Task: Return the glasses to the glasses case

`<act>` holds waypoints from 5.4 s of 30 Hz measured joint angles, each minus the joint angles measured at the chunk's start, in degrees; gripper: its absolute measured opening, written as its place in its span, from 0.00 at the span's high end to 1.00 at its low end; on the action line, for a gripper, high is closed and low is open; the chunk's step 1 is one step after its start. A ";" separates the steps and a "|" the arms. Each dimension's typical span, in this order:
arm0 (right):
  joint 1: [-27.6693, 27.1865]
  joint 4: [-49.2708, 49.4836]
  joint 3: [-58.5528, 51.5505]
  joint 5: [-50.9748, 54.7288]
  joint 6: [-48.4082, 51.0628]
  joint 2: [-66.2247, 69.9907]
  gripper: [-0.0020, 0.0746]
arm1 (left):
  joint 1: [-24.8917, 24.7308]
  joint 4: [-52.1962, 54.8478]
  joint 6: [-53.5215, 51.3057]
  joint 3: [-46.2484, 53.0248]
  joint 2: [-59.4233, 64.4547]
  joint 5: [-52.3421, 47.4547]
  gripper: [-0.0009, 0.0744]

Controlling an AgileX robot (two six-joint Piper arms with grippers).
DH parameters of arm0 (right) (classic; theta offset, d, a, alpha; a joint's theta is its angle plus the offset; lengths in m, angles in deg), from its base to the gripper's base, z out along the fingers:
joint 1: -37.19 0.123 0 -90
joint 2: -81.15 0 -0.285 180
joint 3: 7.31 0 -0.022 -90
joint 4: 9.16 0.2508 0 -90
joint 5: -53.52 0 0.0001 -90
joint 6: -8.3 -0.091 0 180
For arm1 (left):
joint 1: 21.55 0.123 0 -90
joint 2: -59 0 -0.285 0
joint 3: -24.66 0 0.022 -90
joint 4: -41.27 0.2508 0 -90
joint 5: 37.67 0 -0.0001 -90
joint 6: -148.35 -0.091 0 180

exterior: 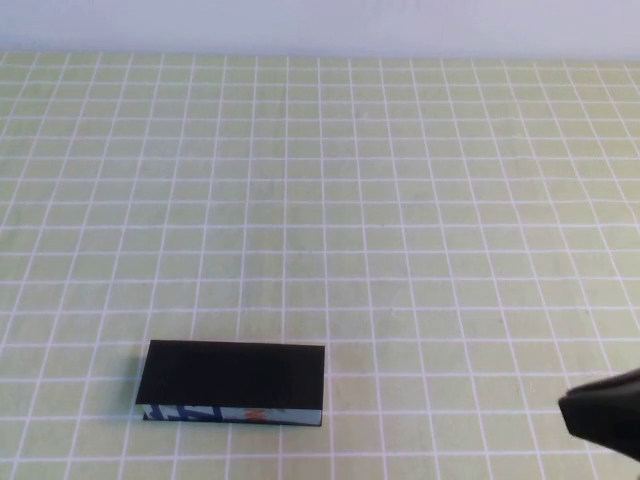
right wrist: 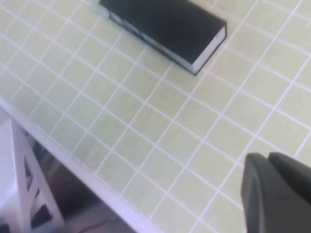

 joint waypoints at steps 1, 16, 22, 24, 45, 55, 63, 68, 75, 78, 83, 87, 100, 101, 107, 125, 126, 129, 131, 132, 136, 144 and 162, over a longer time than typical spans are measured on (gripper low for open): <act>0.00 -0.10 -2.08 -1.09 0.00 -2.07 0.99 | 0.00 0.00 -0.42 1.13 0.00 0.10 0.99; 0.00 -1.60 -30.32 -32.31 -0.12 -27.39 0.99 | 0.00 -0.38 -1.17 3.64 0.00 1.06 0.99; 0.00 -0.83 -36.35 -34.92 -0.12 -27.73 0.99 | 0.00 -0.53 -1.17 3.64 0.00 1.17 0.99; 0.00 -1.16 -37.60 -34.81 -0.12 -27.73 0.99 | 0.00 -0.53 -1.17 3.64 0.00 1.17 0.99; -29.61 -6.79 -50.41 -48.30 -0.12 -39.20 0.99 | 0.00 -0.53 -1.17 3.64 0.00 1.17 0.99; -33.25 -7.01 -55.33 -44.59 -0.12 -47.94 0.99 | 0.00 -0.53 -1.17 3.68 0.00 1.17 0.99; -33.25 -7.14 -55.33 -39.08 -0.12 -47.99 0.99 | 0.00 -0.53 -1.17 3.68 0.00 1.06 0.99; -33.25 -7.04 -55.33 -38.97 -0.12 -47.99 0.99 | 0.00 -0.53 -1.17 3.68 0.00 1.06 0.99; -33.25 -7.02 -55.33 -38.97 -0.12 -47.99 0.99 | 0.00 -0.53 -1.17 3.68 0.00 1.06 0.99; -33.25 -7.02 -55.33 -38.97 -0.12 -47.99 0.99 | 0.00 -0.53 -1.17 3.68 0.00 1.06 0.99; -33.25 -6.92 -55.33 -38.97 -0.12 -47.99 0.99 | 0.00 -0.53 -1.17 3.68 0.00 1.06 0.99; -33.25 -6.92 -55.33 -38.97 -0.12 -47.99 0.99 | 0.00 -0.53 -1.17 3.68 0.00 1.06 0.99; -33.25 -6.92 -55.33 -38.97 -0.12 -47.99 0.99 | 0.00 64.02 58.49 3.68 -2.02 -4.25 0.99; -33.25 -6.92 -55.33 -38.97 -0.12 -47.99 0.99 | 0.00 64.93 60.88 3.68 -2.02 -4.53 0.99; -33.25 -6.92 -55.33 -38.97 -0.12 -48.08 0.99 | 0.00 65.27 64.93 3.68 -2.12 -9.72 0.99; -33.25 -6.83 -55.33 -38.97 -0.12 -48.08 0.99 | 0.00 66.19 65.61 3.68 -2.12 -18.02 0.99; -33.25 -6.83 -55.33 -38.97 -0.12 -48.08 0.99 | 0.00 66.19 65.61 3.68 -2.12 -18.02 0.99; -33.25 -6.83 -55.33 -38.97 -0.12 -48.08 0.99 | 0.00 66.19 65.61 3.68 -2.12 -18.02 0.99; -33.25 -6.83 -55.33 -38.97 -0.12 -48.08 0.99 | 0.00 66.19 65.61 3.68 -2.12 -18.02 0.99; -33.25 -6.83 -55.33 -38.97 -0.12 -48.08 0.99 | 0.00 66.19 65.61 3.68 -2.12 -18.02 0.99; -33.25 -6.83 -55.33 -38.97 -0.12 -48.08 0.99 | 0.00 66.19 65.61 3.68 -2.12 -18.02 0.99; -33.25 -6.83 -55.33 -38.97 -0.12 -48.08 0.99 | 0.00 66.19 65.61 3.68 -2.12 -18.02 0.99; -33.25 -6.83 -55.33 -38.97 -0.12 -48.08 0.99 | 0.00 66.19 65.65 3.68 -2.12 -18.02 0.99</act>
